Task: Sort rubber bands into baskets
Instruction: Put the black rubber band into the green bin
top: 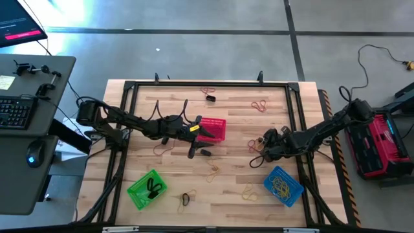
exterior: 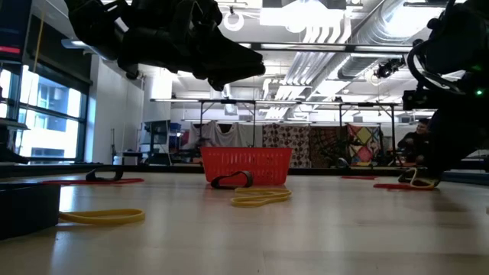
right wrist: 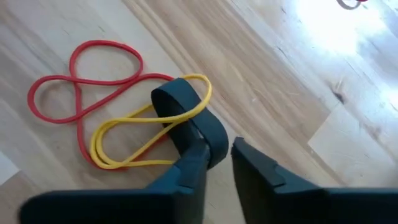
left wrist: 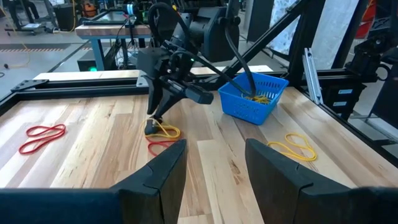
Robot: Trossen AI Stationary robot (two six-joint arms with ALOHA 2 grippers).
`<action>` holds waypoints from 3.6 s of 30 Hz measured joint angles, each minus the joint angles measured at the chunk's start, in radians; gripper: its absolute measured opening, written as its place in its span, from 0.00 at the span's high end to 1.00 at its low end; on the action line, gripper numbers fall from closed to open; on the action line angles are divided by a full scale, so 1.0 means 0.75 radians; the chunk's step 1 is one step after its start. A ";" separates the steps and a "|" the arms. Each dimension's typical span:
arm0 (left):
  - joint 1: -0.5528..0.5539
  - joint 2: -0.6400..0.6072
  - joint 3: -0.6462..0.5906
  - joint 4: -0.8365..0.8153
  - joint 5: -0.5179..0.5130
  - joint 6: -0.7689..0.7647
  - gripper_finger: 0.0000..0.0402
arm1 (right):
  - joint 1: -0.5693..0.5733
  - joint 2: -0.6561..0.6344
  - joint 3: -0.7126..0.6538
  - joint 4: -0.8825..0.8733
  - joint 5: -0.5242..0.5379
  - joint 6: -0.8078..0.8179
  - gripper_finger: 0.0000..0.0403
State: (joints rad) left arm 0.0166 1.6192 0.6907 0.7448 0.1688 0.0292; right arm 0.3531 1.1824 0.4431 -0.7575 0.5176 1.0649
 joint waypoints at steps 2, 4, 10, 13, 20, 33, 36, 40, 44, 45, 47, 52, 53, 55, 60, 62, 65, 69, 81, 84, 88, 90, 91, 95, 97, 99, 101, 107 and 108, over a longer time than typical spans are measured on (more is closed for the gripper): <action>0.000 0.000 0.000 0.000 0.000 0.000 0.61 | 0.000 0.000 0.000 -0.002 0.004 -0.001 0.92; 0.000 0.000 0.000 0.000 0.000 0.001 0.61 | 0.000 0.000 0.000 -0.002 0.026 -0.014 0.98; 0.000 0.000 0.000 0.000 0.000 0.001 0.61 | 0.002 0.001 0.025 -0.031 0.059 -0.023 0.99; 0.000 0.000 0.000 0.000 0.000 0.001 0.61 | 0.011 0.001 0.066 -0.079 0.144 -0.025 0.99; 0.000 0.000 0.000 -0.006 0.000 0.000 0.61 | 0.021 0.001 0.136 -0.153 0.412 -0.066 1.00; 0.000 0.000 -0.001 -0.032 0.000 0.000 0.61 | 0.036 0.001 0.140 -0.250 0.329 -0.122 1.00; 0.000 0.000 -0.001 -0.031 0.000 -0.001 0.61 | 0.010 0.006 0.140 -0.363 0.289 -0.017 1.00; -0.006 0.000 -0.001 -0.031 0.000 0.000 0.61 | -0.012 0.032 0.140 -0.496 0.348 0.116 1.00; -0.009 0.000 -0.001 -0.031 0.000 0.000 0.61 | -0.015 0.076 0.140 -0.531 0.432 0.151 1.00; -0.009 0.000 -0.001 -0.031 0.000 0.000 0.61 | -0.015 0.090 0.140 -0.530 0.431 0.151 1.00; -0.009 0.000 -0.001 -0.031 0.000 0.000 0.61 | -0.017 0.122 0.140 -0.532 0.414 0.155 1.00; -0.009 0.000 -0.001 -0.030 0.000 0.001 0.61 | -0.086 0.209 0.140 -0.581 0.171 0.214 1.00; -0.009 0.000 -0.001 -0.030 0.000 0.003 0.61 | -0.099 0.226 0.140 -0.580 0.136 0.221 1.00; -0.009 0.000 -0.001 -0.029 0.000 0.009 0.61 | -0.117 0.264 0.140 -0.581 0.092 0.222 1.00; -0.009 0.000 -0.001 -0.029 0.000 0.010 0.61 | -0.140 0.350 0.140 -0.593 0.102 0.269 1.00; -0.009 0.000 -0.001 -0.029 0.000 0.010 0.61 | -0.140 0.380 0.141 -0.605 0.137 0.314 1.00; -0.009 0.000 -0.001 -0.029 0.000 0.010 0.61 | -0.139 0.424 0.141 -0.627 0.212 0.391 1.00; -0.009 0.000 -0.001 -0.029 0.000 0.011 0.61 | -0.139 0.476 0.141 -0.646 0.305 0.439 1.00; -0.009 0.000 -0.001 -0.030 0.000 0.010 0.61 | -0.138 0.646 0.311 -0.868 0.588 0.559 1.00; -0.009 0.000 -0.001 -0.030 0.000 0.011 0.61 | -0.138 0.681 0.386 -0.940 0.680 0.561 1.00; -0.009 0.000 -0.001 -0.030 0.000 0.010 0.61 | -0.119 0.708 0.465 -1.029 0.776 0.558 1.00; -0.009 0.001 -0.001 -0.030 0.000 0.010 0.61 | -0.089 0.712 0.487 -1.078 0.816 0.560 1.00; -0.009 0.000 -0.001 -0.031 0.000 0.010 0.61 | -0.071 0.711 0.490 -1.086 0.840 0.562 1.00; -0.009 0.000 -0.001 -0.031 0.000 0.010 0.61 | 0.006 0.710 0.479 -1.084 0.930 0.564 1.00; -0.009 0.001 -0.001 -0.032 0.000 0.010 0.61 | 0.045 0.710 0.462 -1.072 0.960 0.582 1.00; -0.009 0.000 -0.001 -0.032 0.000 0.010 0.61 | 0.083 0.710 0.441 -1.074 0.976 0.642 1.00; -0.009 0.000 -0.001 -0.032 0.000 0.011 0.61 | 0.117 0.710 0.421 -1.073 0.974 0.722 1.00; -0.009 0.000 -0.001 -0.032 0.000 0.010 0.61 | 0.228 0.710 0.365 -1.052 1.026 1.073 1.00; -0.008 0.000 -0.001 -0.032 0.000 0.010 0.61 | 0.240 0.710 0.354 -1.038 1.042 1.098 1.00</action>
State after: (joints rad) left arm 0.0104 1.6193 0.6903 0.7212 0.1688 0.0370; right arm 0.5328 1.7149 0.7085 -1.5361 1.2992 1.8887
